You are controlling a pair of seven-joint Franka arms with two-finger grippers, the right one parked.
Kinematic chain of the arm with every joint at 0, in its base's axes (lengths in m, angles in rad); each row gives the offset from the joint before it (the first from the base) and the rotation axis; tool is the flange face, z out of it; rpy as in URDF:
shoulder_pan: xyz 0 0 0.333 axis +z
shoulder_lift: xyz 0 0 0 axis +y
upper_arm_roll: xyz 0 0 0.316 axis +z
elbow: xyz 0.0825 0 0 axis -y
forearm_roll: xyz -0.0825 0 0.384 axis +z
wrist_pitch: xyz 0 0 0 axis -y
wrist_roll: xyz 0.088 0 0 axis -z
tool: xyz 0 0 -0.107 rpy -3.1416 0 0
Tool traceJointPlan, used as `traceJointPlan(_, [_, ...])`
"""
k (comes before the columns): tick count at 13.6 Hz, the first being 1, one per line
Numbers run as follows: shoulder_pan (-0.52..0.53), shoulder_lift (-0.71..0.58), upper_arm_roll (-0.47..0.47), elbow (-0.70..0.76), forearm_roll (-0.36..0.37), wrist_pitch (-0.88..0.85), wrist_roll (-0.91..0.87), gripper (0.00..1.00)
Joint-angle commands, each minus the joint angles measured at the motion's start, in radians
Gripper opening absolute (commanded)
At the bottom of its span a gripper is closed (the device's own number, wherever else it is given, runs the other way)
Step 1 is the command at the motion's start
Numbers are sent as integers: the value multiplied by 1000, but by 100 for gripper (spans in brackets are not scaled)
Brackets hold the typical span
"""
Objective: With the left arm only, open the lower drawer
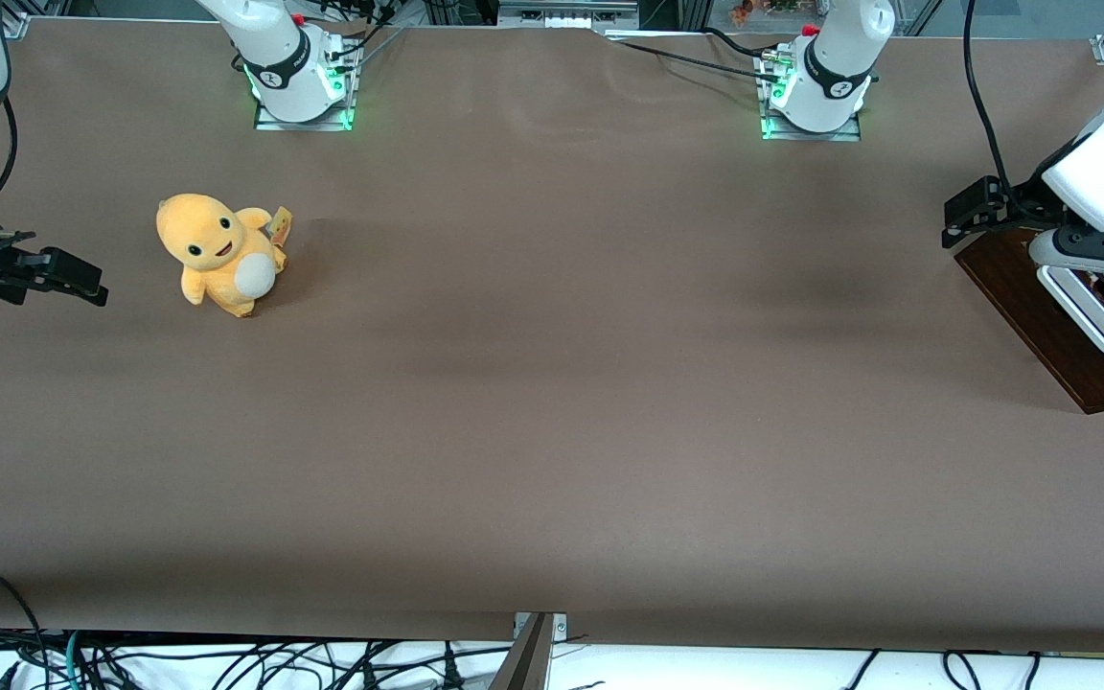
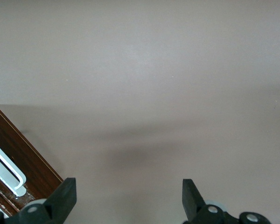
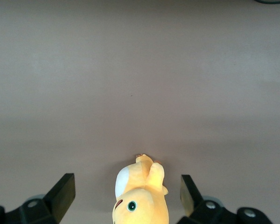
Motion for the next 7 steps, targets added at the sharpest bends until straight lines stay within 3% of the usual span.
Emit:
traceJointPlan(1, [-5,-5,-2,-3,-11,-8,-1,100])
traceJointPlan(7, [3,96,4,-3,-10,-14,-16,100])
